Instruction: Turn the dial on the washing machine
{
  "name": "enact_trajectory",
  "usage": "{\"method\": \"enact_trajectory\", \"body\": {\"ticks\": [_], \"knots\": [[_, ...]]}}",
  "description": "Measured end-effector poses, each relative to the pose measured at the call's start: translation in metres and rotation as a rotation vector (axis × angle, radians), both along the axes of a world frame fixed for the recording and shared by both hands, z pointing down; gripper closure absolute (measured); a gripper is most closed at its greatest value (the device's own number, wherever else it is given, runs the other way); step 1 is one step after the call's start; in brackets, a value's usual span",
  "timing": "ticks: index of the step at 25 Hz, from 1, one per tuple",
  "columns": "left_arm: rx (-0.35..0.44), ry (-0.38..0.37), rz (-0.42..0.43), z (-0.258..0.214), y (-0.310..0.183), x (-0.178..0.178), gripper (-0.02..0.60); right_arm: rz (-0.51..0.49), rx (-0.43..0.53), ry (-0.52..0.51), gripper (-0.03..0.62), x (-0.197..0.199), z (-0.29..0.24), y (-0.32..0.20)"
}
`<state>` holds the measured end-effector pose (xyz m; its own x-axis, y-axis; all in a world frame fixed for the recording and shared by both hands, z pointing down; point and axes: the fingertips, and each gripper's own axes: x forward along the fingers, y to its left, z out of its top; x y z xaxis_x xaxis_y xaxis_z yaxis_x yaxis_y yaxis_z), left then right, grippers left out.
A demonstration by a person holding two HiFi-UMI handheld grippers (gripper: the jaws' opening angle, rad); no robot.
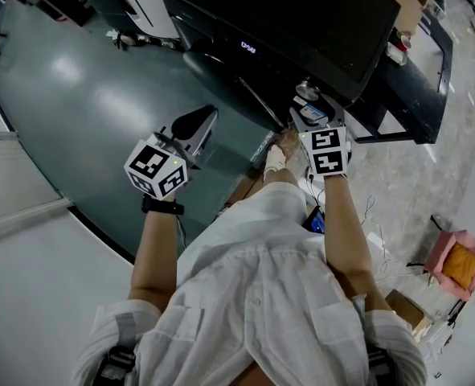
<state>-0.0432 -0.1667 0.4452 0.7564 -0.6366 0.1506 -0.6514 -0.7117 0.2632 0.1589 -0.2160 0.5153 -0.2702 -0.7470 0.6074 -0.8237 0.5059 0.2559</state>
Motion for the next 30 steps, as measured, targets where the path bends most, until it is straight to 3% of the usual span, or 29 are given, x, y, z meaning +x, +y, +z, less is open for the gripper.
{"method": "enact_trajectory", "body": {"ticks": [7, 11, 12, 13, 15, 23, 30], "knots": [[0.002, 0.002, 0.0, -0.002, -0.001, 0.0, 0.552, 0.022, 0.005, -0.01, 0.295, 0.001, 0.001, 0.001], [-0.001, 0.003, 0.003, -0.001, -0.002, 0.0, 0.552, 0.047, -0.048, -0.028, 0.284, 0.004, 0.013, 0.006], [-0.001, 0.002, 0.004, 0.0, -0.002, 0.001, 0.552, 0.03, -0.073, -0.026, 0.29, 0.002, 0.019, 0.01], [-0.002, 0.002, 0.005, 0.0, -0.002, 0.001, 0.552, 0.0, -0.096, -0.016, 0.339, -0.003, 0.025, 0.015], [-0.001, 0.001, 0.007, -0.001, -0.001, 0.002, 0.552, -0.057, -0.11, 0.007, 0.335, -0.016, 0.03, 0.022], [-0.004, 0.005, -0.007, -0.002, -0.001, -0.004, 0.552, -0.116, 0.015, -0.029, 0.321, -0.036, -0.009, 0.006], [-0.009, 0.007, 0.007, 0.0, 0.001, 0.001, 0.552, -0.105, 0.067, 0.067, 0.316, -0.019, -0.016, -0.019]]}}
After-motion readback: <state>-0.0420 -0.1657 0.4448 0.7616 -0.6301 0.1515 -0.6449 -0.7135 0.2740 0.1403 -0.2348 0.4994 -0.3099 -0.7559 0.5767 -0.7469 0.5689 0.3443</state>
